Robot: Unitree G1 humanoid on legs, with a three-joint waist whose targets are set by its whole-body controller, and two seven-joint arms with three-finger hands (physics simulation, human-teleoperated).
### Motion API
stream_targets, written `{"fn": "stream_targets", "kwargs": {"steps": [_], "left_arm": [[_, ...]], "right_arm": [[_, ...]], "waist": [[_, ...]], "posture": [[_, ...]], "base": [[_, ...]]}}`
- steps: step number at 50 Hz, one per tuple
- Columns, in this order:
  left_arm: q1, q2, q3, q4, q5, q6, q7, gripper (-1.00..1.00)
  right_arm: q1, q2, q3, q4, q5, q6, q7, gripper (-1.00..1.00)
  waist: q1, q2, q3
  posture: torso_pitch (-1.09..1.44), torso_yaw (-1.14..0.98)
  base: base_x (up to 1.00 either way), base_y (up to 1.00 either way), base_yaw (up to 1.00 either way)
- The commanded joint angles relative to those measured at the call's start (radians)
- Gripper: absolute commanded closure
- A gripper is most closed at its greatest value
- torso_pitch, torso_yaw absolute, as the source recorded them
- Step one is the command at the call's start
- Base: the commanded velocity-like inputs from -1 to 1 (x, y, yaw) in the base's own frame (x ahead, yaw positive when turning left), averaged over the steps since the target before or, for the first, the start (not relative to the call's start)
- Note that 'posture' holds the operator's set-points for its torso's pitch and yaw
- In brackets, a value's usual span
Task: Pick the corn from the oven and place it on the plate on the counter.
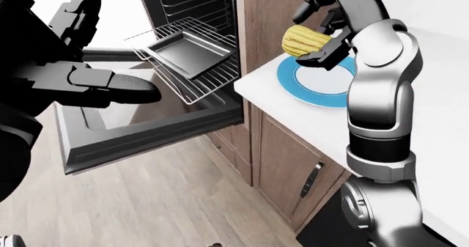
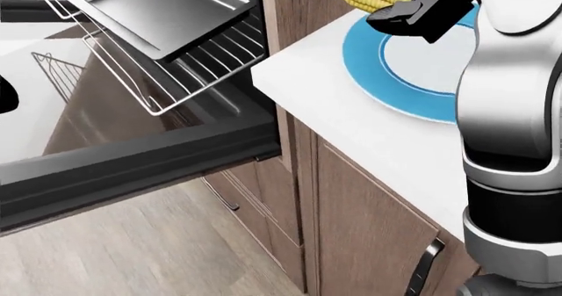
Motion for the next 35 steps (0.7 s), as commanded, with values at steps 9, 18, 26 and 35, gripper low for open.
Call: {"fn": "stream_targets", "kwargs": {"steps": [9,18,26,35], "left_arm": [[0.014,0.027,0.045,0.000,0.013,-0.040,-0.002,-1.00],[0.015,0.031,0.044,0.001,0.006,-0.043,0.002,-1.00],[0.028,0.040,0.059,0.001,-0.001,-0.048,-0.003,-1.00],[0.071,0.074,0.101,0.006,-0.024,-0.072,-0.017,-1.00]], "right_arm": [[-0.083,0.003,0.009,0.003,0.015,-0.025,-0.023,1.00],[-0.098,0.006,0.012,0.018,0.026,-0.045,-0.049,1.00],[-0.181,0.032,0.012,0.179,0.076,-0.102,-0.133,1.00],[-0.375,0.069,0.034,0.624,0.153,-0.261,-0.339,1.00]], "waist": [[0.019,0.063,-0.029],[0.024,-0.017,-0.025],[0.019,-0.004,-0.019],[-0.016,0.029,-0.019]], "posture": [[0.06,0.00],[0.06,0.00],[0.06,0.00],[0.06,0.00]], "base": [[0.00,0.00,-0.68],[0.00,0.00,-0.49],[0.00,0.00,0.00],[0.00,0.00,0.00]]}}
